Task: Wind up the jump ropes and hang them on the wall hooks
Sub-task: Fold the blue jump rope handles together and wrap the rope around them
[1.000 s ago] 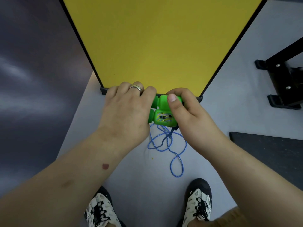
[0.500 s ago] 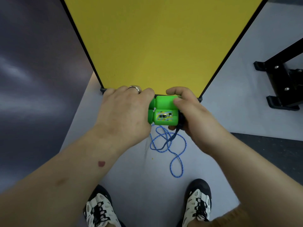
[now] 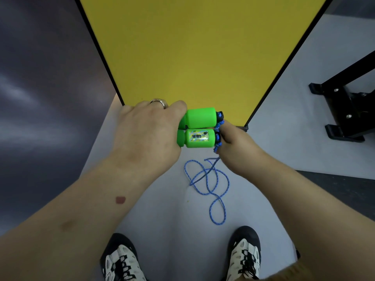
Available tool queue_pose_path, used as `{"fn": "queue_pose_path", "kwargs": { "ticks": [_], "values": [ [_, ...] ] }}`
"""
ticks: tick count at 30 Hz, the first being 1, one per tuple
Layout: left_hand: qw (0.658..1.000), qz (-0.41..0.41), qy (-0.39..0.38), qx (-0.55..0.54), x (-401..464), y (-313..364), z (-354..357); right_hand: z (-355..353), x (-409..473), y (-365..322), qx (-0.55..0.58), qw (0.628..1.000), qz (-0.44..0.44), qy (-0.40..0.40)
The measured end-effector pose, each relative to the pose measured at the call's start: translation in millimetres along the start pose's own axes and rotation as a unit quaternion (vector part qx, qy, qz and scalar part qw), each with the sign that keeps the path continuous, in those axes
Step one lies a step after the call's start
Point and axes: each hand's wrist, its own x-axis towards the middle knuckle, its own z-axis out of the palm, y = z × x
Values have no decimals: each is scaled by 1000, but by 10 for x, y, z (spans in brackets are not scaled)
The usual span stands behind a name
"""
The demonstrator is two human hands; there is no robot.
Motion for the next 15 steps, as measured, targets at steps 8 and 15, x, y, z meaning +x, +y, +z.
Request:
{"fn": "queue_pose_path", "kwargs": {
  "ticks": [8, 15],
  "values": [
    [997, -35, -70, 3, -13, -117, 72, 302, -172, -123, -237, 967, 19, -95],
    [997, -12, -79, -8, -16, -92, 31, -99, -194, -190, 220, 970, 95, 24]
  ]
}}
